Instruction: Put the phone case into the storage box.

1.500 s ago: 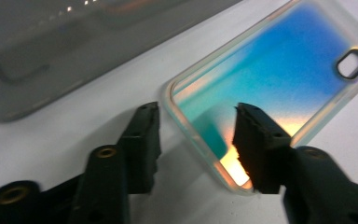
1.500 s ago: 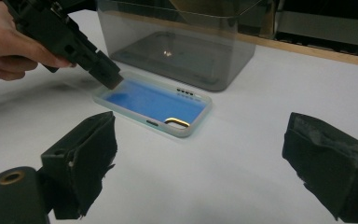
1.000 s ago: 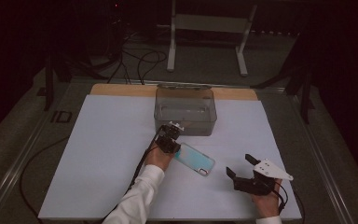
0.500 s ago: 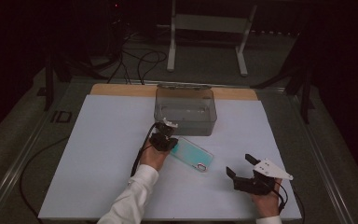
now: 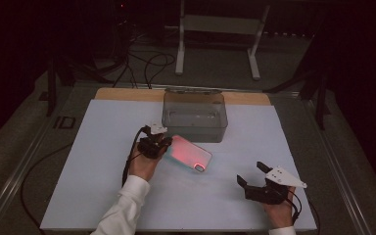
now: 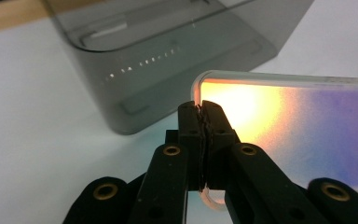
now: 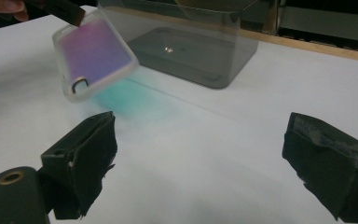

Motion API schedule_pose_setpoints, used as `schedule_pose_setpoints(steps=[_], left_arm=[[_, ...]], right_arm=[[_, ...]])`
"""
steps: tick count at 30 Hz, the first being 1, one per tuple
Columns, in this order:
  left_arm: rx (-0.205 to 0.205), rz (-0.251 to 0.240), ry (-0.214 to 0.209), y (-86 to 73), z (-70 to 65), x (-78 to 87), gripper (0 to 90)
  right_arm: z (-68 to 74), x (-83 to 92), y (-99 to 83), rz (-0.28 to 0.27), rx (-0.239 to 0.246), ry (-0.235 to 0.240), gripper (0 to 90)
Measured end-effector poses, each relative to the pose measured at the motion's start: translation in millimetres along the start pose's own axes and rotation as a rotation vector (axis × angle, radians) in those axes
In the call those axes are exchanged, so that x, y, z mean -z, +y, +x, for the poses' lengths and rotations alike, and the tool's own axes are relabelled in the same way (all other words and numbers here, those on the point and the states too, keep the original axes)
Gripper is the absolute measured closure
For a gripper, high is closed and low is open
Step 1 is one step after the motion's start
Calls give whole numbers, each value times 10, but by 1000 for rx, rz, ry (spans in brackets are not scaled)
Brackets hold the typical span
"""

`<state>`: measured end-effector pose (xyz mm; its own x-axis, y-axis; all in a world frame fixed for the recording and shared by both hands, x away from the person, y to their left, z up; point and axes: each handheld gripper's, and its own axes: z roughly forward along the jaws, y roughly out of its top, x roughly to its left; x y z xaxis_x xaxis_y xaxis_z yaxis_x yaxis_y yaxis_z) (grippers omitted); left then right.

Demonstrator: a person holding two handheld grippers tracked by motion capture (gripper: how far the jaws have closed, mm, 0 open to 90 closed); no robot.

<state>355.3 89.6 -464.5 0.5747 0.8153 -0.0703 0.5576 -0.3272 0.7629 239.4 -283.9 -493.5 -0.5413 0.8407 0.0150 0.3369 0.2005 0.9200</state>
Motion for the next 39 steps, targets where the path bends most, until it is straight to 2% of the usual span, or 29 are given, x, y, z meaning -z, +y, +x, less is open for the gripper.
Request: schedule_pose_setpoints(steps=[10,14,16,20,26,32,39], left_arm=[[3,-101,23,-188,212,333,888],[8,-133,31,-270,277,447,888],[0,-152,31,-294,290,481,888],[0,-177,27,-328,303,539,888],[-9,-207,23,-383,308,610,887],[-13,-222,23,-411,327,682,887],[-40,-233,25,-458,317,704,887]], right_arm=[[20,-38,85,8,-3,25,101],[32,-50,156,17,0,36,136],[45,-56,198,25,9,30,136],[71,-97,284,51,22,46,115],[99,-205,425,72,15,73,96],[150,-299,608,115,22,97,97],[215,-428,797,121,40,132,97]])
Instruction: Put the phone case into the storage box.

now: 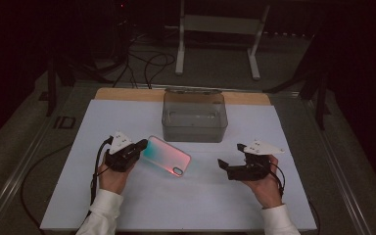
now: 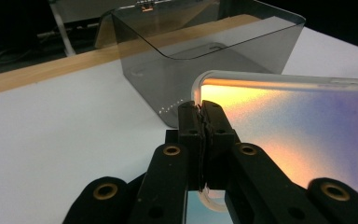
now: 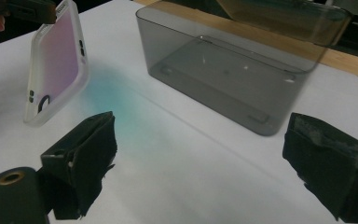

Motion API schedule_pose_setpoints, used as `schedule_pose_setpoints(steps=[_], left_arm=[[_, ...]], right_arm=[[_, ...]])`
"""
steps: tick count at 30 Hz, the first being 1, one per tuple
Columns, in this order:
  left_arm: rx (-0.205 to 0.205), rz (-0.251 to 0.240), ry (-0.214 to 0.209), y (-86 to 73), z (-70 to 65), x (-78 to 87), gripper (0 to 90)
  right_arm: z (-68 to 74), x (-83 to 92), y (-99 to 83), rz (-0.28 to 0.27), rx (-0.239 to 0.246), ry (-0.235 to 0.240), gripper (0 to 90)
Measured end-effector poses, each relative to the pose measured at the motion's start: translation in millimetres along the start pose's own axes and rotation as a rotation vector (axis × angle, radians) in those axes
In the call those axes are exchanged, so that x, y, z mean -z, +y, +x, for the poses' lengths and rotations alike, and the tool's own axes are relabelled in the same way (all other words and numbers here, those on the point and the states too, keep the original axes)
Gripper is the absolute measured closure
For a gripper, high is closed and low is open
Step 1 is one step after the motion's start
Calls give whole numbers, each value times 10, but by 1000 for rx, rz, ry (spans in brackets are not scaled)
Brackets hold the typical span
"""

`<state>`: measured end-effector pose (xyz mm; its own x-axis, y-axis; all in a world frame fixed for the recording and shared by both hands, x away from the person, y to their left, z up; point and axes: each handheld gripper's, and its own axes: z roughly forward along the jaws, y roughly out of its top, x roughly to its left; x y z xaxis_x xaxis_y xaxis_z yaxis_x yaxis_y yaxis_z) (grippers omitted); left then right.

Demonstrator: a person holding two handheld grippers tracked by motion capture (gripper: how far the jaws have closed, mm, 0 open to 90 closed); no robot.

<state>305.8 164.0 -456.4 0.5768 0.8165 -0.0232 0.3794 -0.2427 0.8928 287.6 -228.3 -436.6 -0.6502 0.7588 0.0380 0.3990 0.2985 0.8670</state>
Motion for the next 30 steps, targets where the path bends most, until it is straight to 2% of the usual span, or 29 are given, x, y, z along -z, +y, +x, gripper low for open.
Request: schedule_pose_setpoints(steps=[18,20,24,30], left_arm=[[-50,-19,4,-39,9,38,887],[-60,-24,-2,-41,7,38,887],[-70,-35,-8,-42,3,47,887],[-84,-47,-15,-33,-7,61,887]], right_arm=[[166,-345,471,91,63,136,96],[215,-408,534,105,75,162,96],[297,-495,625,121,104,183,96],[373,-617,718,143,110,214,97]])
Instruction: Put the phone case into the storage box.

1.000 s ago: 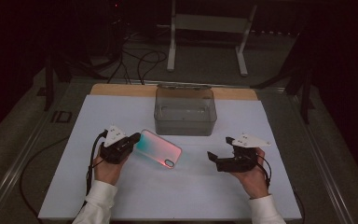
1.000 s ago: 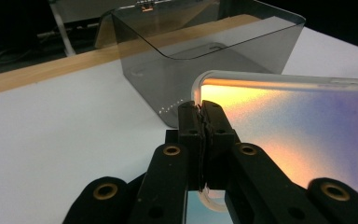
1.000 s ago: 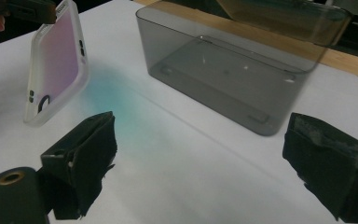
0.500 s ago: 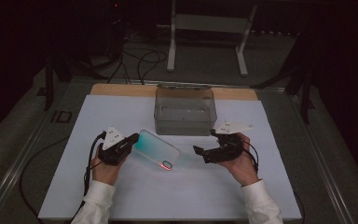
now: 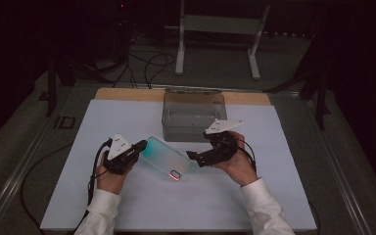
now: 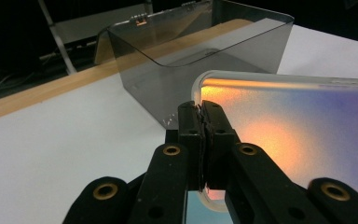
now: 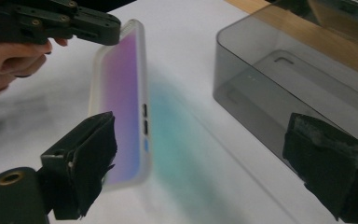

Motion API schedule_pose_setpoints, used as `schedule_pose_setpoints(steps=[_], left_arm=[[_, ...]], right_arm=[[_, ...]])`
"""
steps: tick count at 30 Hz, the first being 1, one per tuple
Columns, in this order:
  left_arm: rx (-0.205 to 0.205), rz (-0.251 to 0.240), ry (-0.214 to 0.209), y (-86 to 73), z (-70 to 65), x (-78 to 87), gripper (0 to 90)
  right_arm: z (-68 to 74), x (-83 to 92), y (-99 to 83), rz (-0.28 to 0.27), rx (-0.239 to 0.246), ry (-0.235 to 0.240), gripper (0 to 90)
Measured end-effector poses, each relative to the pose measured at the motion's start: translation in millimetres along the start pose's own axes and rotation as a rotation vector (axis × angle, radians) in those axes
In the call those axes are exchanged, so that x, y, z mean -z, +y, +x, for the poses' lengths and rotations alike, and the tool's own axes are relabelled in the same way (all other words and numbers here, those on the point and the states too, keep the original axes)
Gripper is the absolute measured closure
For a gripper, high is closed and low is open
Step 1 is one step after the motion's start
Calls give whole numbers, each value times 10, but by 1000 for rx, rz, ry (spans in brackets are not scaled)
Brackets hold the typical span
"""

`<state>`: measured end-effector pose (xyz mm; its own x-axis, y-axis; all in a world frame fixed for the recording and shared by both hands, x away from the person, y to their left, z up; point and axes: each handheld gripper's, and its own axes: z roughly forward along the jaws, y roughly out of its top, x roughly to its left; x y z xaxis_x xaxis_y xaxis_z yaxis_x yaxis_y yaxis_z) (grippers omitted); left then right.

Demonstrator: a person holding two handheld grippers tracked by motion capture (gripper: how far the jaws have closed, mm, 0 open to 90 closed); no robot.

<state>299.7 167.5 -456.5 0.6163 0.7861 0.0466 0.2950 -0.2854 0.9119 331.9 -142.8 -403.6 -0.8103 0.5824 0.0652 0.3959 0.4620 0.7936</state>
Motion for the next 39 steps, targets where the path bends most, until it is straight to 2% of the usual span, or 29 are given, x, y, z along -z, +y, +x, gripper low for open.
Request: schedule_pose_setpoints(steps=[6,12,17,25,30,37,39], left_arm=[[-15,-10,-3,12,-10,19,887],[-30,-26,-5,27,-27,38,887],[-47,-43,-12,32,-43,51,887],[-63,-60,-26,39,-68,62,886],[-74,-75,-34,43,-79,73,887],[-87,-80,-37,42,-85,74,886],[-90,-76,-44,38,-94,65,886]], right_arm=[[67,-141,81,26,16,49,139],[121,-265,145,54,30,66,147],[149,-356,194,101,16,123,188],[158,-433,288,138,6,151,265],[151,-478,321,149,-41,197,369],[123,-532,316,163,-73,250,578],[127,-541,318,169,-79,260,608]])
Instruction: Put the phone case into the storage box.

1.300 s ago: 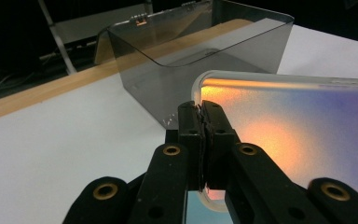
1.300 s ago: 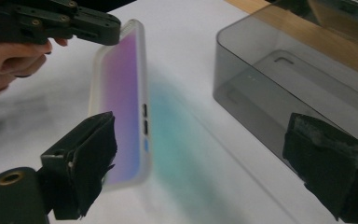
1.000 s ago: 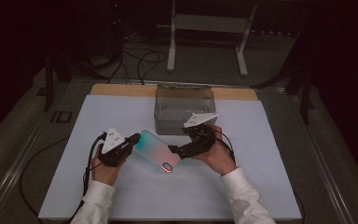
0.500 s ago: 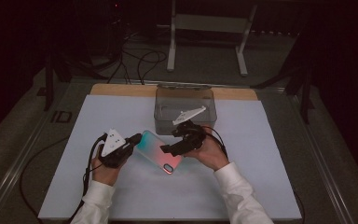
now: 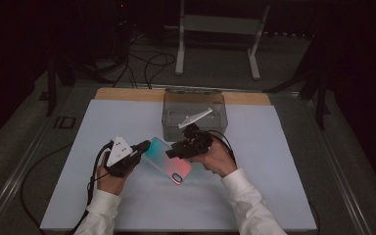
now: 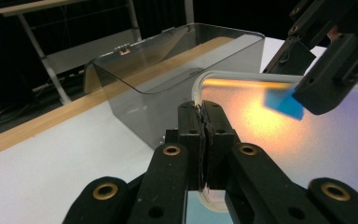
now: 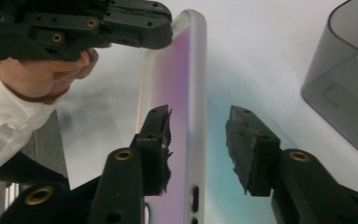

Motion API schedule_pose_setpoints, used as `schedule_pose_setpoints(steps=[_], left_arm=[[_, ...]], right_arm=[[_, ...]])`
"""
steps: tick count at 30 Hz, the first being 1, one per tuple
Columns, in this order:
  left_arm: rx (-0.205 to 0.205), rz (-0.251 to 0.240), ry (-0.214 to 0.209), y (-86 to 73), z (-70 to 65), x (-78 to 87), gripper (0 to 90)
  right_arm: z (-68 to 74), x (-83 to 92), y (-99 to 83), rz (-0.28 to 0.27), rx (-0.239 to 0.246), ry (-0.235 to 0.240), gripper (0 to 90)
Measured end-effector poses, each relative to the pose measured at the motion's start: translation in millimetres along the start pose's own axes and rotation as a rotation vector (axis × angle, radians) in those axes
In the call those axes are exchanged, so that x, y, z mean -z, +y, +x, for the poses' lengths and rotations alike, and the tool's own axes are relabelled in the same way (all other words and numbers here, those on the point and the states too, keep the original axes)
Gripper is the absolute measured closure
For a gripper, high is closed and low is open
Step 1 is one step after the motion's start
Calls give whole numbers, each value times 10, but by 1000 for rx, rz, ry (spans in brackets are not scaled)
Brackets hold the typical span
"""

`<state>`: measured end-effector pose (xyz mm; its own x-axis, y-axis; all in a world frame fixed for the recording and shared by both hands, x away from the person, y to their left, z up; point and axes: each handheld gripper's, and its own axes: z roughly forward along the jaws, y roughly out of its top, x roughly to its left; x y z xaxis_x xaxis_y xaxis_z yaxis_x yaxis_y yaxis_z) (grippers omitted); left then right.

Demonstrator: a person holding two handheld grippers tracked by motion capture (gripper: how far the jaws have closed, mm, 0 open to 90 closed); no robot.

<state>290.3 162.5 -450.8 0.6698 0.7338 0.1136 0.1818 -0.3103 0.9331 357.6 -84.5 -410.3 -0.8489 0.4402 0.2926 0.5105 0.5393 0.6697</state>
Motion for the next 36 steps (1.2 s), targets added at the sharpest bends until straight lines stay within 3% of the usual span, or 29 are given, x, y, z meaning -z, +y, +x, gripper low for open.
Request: schedule_pose_setpoints(steps=[9,15,20,25,30,36], left_arm=[[-22,-2,-13,-5,-19,-15,886],[-31,3,-8,-14,-31,-28,887],[-41,1,-5,-18,-56,-45,883],[-42,0,-9,-18,-65,-51,882],[-36,3,-10,-20,-68,-60,879],[-27,0,2,-16,-60,-53,866]], right_arm=[[-39,-45,7,63,-39,52,765],[-55,-72,-1,95,-63,101,799],[-12,-127,-14,150,-70,105,796],[-20,-129,-15,178,-139,86,817],[-16,-116,-16,174,-171,75,822],[-12,-119,-13,155,-177,62,823]])
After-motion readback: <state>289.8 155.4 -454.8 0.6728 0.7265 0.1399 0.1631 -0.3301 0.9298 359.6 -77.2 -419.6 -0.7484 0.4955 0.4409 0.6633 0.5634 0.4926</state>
